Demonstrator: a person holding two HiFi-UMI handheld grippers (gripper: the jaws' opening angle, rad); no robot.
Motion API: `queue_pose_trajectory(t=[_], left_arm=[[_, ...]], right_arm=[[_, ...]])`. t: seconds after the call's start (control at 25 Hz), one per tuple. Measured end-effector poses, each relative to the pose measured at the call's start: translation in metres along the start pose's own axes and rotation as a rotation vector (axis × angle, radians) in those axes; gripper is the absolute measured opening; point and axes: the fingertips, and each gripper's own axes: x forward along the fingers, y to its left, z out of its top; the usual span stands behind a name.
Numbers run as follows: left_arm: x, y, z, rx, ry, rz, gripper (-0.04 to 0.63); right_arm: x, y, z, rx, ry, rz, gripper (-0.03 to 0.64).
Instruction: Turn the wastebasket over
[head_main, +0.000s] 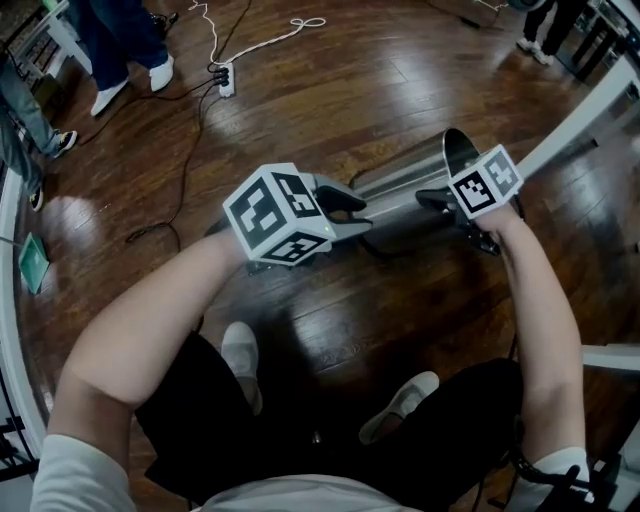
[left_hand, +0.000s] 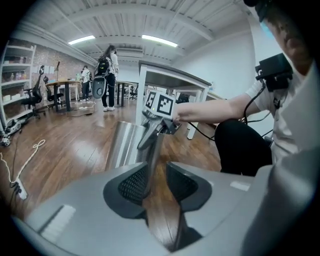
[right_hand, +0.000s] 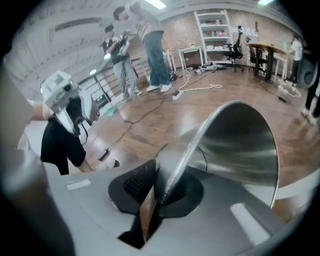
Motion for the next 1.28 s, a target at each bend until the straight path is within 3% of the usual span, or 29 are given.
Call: queue_pose_trajectory(t=[0.16, 0.28, 0.48, 0.64, 0.8, 0.92, 1.12, 1.28], left_arm=[[-0.01, 0.011, -0.013, -0.032, 0.013, 0.04, 0.114], [-0.015, 0.017, -0.025, -0.064, 0.021, 0.074, 0.114], [-0.017, 0.018, -0.044, -0.131, 0.019, 0.123, 0.114], [-0.019, 0.03, -0.057, -0.272, -0.02, 0.162, 0.114], [-0.016, 0.065, -0.074, -0.436, -0.064, 0.26, 0.114], [-0.002, 0.085, -0.095, -0.479, -0.062, 0.3, 0.114], [0.034, 0.093, -0.109, -0.561, -0.129, 0.3, 0.124], [0.056, 0.094, -0.106, -0.582, -0.176, 0.282, 0.138]], right_arm=[[-0.013, 0.013, 0.018, 0.11, -0.157, 0.143, 0.035], [-0.011, 0.022, 0.017, 0.174, -0.194, 0.213, 0.034], [-0.001, 0.029, 0.006, 0.197, -0.281, 0.316, 0.029], [0.001, 0.028, -0.011, 0.239, -0.418, 0.426, 0.028], [-0.004, 0.02, -0.034, 0.253, -0.54, 0.463, 0.026], [-0.011, 0.013, -0.05, 0.28, -0.607, 0.503, 0.026], [-0.02, -0.006, -0.083, 0.313, -0.714, 0.569, 0.026], [-0.022, -0.021, -0.107, 0.336, -0.788, 0.589, 0.028]])
